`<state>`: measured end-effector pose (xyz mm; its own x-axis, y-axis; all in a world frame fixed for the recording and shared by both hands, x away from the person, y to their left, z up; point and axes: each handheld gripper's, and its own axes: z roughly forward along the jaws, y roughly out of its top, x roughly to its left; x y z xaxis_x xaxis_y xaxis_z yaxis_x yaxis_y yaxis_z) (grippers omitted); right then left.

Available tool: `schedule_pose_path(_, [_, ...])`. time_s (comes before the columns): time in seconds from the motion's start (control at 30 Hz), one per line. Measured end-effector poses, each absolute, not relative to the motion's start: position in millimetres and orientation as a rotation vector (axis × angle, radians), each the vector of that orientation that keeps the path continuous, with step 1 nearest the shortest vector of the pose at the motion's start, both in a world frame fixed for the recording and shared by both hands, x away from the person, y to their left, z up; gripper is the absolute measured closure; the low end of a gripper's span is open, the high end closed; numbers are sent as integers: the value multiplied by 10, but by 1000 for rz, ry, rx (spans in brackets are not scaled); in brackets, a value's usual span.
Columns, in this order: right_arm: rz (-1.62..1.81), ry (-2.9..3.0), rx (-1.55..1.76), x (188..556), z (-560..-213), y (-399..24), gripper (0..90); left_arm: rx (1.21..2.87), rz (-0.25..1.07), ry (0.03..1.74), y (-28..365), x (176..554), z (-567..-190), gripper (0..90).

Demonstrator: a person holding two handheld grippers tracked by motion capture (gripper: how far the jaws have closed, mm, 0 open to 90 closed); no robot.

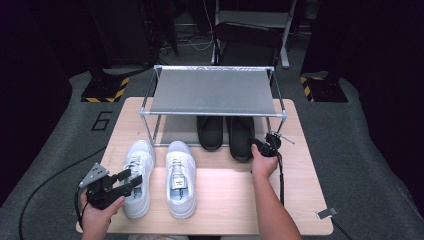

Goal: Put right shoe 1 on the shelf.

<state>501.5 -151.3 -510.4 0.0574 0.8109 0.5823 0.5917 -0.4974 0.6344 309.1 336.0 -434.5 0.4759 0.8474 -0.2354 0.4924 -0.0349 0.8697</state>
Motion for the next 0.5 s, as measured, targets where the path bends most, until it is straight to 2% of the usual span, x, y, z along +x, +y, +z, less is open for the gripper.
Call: schedule_pose_path(0.5, [1380,1431,2090,5207,-5109,-1412,650,1691,421,1178,3418,3053,-4357,424])
